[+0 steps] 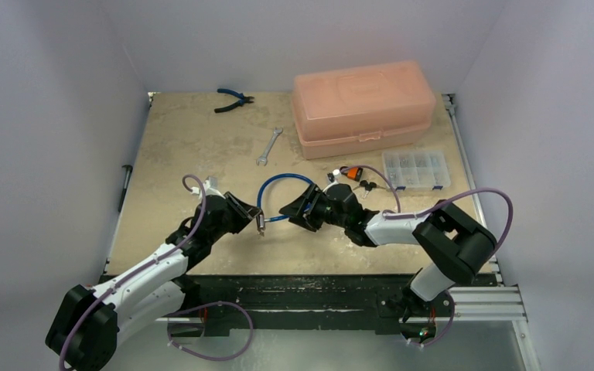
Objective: Unlock with the key
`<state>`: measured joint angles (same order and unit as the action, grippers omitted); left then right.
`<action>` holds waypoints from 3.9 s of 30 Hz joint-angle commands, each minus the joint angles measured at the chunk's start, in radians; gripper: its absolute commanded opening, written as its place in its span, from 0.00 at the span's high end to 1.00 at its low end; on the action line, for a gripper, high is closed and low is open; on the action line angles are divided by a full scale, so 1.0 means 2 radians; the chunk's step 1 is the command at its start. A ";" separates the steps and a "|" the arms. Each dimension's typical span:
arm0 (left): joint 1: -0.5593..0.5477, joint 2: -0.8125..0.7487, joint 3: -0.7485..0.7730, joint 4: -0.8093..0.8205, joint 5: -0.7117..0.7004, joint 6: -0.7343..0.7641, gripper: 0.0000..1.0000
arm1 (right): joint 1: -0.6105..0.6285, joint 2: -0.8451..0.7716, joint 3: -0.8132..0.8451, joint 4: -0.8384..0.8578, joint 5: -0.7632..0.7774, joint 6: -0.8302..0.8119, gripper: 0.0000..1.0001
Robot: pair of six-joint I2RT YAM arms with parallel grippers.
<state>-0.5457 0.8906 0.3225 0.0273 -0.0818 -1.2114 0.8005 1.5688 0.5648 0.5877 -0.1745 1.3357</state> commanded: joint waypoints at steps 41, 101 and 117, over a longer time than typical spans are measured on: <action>0.006 0.000 -0.056 0.110 0.095 -0.071 0.06 | 0.004 0.033 0.008 0.155 -0.061 0.055 1.00; 0.132 0.032 0.099 -0.312 -0.350 0.064 1.00 | -0.018 0.331 0.510 -0.257 -0.140 -0.280 0.97; 0.161 0.029 0.087 -0.306 -0.336 0.034 1.00 | -0.015 0.331 0.554 -0.257 -0.140 -0.269 0.36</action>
<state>-0.2337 0.9672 0.4992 -0.6003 -0.7147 -1.0992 0.7704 2.3108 1.6752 0.0490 -0.4595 0.8028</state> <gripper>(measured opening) 0.303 0.621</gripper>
